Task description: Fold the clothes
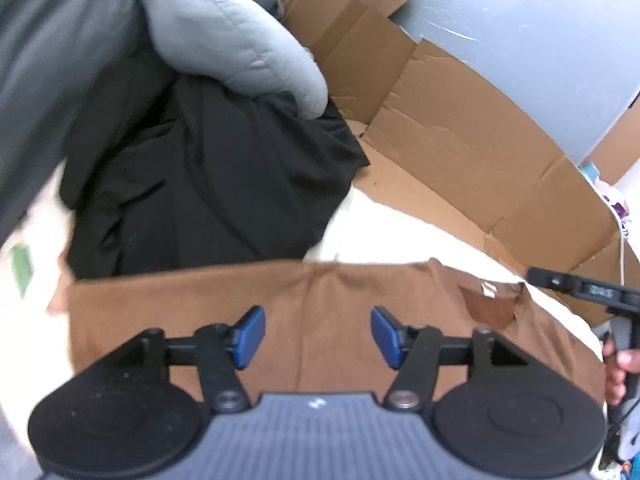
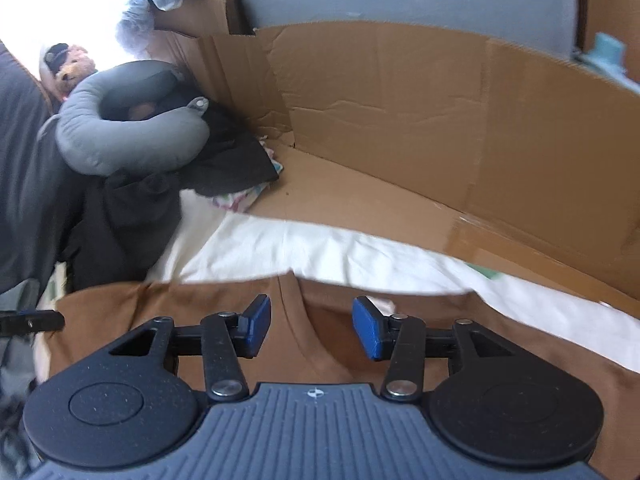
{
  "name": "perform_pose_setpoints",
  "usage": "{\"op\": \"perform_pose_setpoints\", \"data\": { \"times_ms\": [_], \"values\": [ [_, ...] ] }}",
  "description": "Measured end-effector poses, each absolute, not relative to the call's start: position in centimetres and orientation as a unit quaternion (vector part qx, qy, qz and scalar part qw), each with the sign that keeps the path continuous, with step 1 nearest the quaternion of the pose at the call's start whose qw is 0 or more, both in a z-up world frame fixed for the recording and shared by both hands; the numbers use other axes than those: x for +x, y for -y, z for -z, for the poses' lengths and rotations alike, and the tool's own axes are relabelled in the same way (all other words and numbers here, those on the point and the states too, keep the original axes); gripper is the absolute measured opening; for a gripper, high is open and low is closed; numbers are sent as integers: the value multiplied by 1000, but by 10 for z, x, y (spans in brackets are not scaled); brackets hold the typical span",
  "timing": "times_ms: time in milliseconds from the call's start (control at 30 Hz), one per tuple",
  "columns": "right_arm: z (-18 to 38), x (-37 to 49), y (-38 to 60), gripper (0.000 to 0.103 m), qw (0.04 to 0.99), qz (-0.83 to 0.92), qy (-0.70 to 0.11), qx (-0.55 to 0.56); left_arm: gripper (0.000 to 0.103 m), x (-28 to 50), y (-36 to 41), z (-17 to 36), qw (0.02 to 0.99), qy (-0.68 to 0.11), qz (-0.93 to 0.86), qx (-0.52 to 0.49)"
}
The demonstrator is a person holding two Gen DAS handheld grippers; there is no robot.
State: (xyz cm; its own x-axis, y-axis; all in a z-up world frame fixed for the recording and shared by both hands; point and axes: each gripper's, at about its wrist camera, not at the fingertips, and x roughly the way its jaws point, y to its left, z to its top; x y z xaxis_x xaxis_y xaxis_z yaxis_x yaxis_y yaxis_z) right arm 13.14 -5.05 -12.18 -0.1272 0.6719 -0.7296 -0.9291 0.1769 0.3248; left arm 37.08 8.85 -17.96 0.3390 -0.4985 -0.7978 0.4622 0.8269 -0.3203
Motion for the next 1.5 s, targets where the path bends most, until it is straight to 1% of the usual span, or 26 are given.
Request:
{"op": "perform_pose_setpoints", "data": {
  "times_ms": [67, 100, 133, 167, 233, 300, 367, 400, 467, 533, 600, 833, 1200, 1367, 1500],
  "values": [
    [98, 133, 72, 71, 639, -627, -416, -160, 65, 358, -90, 162, 819, -499, 283, -24],
    [85, 135, 84, 73, 639, -629, -414, -158, 67, 352, -91, 153, 819, -501, 278, -27],
    [72, 137, 96, 77, 639, -631, -412, -154, 74, 346, -92, 144, 820, -502, 273, -29],
    [59, 139, 108, 80, 640, -632, -410, -150, 78, 341, -95, 132, 821, -503, 270, -28],
    [34, 141, 130, 81, 638, -636, -407, -151, 91, 330, -103, 106, 821, -504, 266, -30],
    [10, 142, 152, 84, 640, -636, -402, -157, 91, 318, -111, 80, 822, -504, 263, -31],
    [-13, 143, 176, 89, 641, -637, -401, -153, 91, 304, -115, 49, 827, -498, 259, -12],
    [-25, 144, 187, 90, 640, -638, -404, -147, 92, 298, -115, 37, 828, -496, 262, -7],
    [-50, 147, 211, 95, 642, -635, -411, -126, 97, 285, -115, 12, 829, -491, 266, 1],
    [-77, 146, 237, 98, 651, -638, -395, -116, 101, 269, -117, -12, 835, -481, 266, 6],
    [-101, 146, 260, 102, 661, -640, -376, -111, 102, 252, -119, -34, 841, -472, 263, 12],
    [-158, 154, 334, 102, 667, -646, -365, -69, 102, 192, -132, -94, 851, -453, 267, 18],
    [-213, 167, 439, 102, 682, -641, -353, -17, 102, 122, -151, -138, 851, -457, 259, 23],
    [-227, 170, 480, 102, 686, -642, -343, -7, 102, 99, -164, -153, 854, -448, 263, 33],
    [-234, 173, 507, 102, 694, -640, -329, -9, 102, 91, -180, -164, 858, -444, 256, 10]
  ]
}}
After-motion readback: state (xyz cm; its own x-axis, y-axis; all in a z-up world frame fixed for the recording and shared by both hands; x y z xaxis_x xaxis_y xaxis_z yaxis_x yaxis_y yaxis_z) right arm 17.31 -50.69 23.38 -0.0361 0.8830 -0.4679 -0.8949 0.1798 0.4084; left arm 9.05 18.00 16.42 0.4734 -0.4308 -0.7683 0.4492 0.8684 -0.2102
